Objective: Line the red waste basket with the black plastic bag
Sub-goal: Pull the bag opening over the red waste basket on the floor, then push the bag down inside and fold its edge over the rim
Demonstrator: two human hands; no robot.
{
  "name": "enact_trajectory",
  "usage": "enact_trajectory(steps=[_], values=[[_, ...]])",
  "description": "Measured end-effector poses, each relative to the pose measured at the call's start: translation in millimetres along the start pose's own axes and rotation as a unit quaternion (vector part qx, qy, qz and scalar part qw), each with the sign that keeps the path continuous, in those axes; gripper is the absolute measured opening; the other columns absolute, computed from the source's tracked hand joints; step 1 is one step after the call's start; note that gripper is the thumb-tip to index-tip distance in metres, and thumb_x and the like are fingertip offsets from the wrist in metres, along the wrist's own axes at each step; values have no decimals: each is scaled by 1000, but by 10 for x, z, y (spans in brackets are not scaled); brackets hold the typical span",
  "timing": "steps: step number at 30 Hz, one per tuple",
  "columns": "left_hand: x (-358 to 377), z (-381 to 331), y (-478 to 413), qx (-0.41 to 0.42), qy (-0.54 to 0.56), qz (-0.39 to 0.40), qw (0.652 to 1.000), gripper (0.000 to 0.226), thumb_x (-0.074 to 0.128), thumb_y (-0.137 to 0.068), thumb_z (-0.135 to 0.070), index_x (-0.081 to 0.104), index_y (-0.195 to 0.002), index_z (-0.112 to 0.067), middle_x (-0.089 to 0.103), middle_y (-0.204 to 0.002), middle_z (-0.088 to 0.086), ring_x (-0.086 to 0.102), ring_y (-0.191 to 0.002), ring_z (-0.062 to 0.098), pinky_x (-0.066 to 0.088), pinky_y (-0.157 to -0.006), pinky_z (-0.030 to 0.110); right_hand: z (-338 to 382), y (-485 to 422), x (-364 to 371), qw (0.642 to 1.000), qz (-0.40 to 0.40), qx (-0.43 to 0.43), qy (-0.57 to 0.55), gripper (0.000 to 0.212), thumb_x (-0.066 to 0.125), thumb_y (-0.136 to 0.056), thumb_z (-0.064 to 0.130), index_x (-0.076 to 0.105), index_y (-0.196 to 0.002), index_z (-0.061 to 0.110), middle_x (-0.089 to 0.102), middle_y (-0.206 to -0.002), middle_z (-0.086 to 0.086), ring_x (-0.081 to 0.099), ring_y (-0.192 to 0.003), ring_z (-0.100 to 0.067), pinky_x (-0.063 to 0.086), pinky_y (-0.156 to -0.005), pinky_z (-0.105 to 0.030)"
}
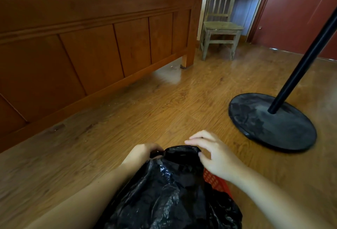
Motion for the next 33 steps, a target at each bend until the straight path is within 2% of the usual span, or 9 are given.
enact_trajectory(steps=[5,9,15,17,22,24,27,30,33], values=[[-126,47,228,50,67,-85,993,26,58,-87,-24,62,-112,-20,66,-114,0,58,-103,14,37,-76,17,260,61,461,986,160,-41,-16,43,52,-83,14,51,-119,37,48,-108,23,39,-108,9,29,-96,-12],[-178,216,277,8,127,-108,986,22,58,-86,-27,62,-108,-24,67,-107,-3,57,-94,12,40,-76,21,128,74,395,988,143,-47,44,26,51,-85,7,64,-100,23,49,-89,20,41,-90,7,36,-85,-18],[-246,431,348,-21,145,-93,985,19,56,-88,-28,58,-108,-27,59,-98,-7,53,-91,11,41,-78,23,-115,128,185,982,116,-45,144,22,47,-81,-3,61,-83,13,56,-84,4,45,-82,-11,35,-75,-21],[-243,454,361,-21,142,-76,987,20,54,-89,-28,57,-109,-27,58,-95,-8,55,-88,12,42,-72,23,-112,144,105,980,85,-63,166,23,50,-79,-8,62,-78,11,57,-79,2,47,-76,-14,42,-67,-29],[-265,512,371,-25,130,-66,989,16,53,-90,-26,55,-106,-26,57,-81,-9,56,-73,10,41,-56,18,-220,188,78,970,43,-72,228,30,59,-64,-22,59,-65,8,57,-68,-1,50,-63,-18,41,-52,-28],[-269,559,372,-40,129,-76,988,16,52,-90,-26,55,-106,-25,58,-82,-8,56,-69,9,39,-51,18,-318,211,69,975,31,-45,216,26,60,-69,-19,64,-71,6,61,-74,-3,56,-71,-21,47,-57,-31],[-289,634,380,-76,129,-86,985,21,52,-90,-28,56,-110,-23,62,-95,-1,57,-67,9,39,-49,18,-316,234,-49,986,-21,-16,164,23,58,-78,-8,66,-93,8,62,-100,-2,56,-98,-18,47,-81,-28],[-387,570,435,-82,84,-112,987,34,49,-90,-36,50,-121,-22,54,-120,6,57,-97,17,48,-75,23,-142,242,-82,995,-29,-15,91,38,56,-81,6,56,-115,21,50,-121,10,39,-118,-1,30,-97,-19],[-561,177,603,4,69,-166,984,47,44,-87,-52,48,-125,-23,47,-125,1,43,-118,19,39,-92,29,19,298,106,996,59,-33,64,54,53,-82,43,30,-132,44,25,-136,31,15,-131,7,15,-103,-16]])
Point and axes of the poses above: each hand's wrist, its own y-axis away from the middle knuckle, its own x-axis out of the palm, z = x × y, the point moved 9 cm from there along -y, towards the middle knuckle
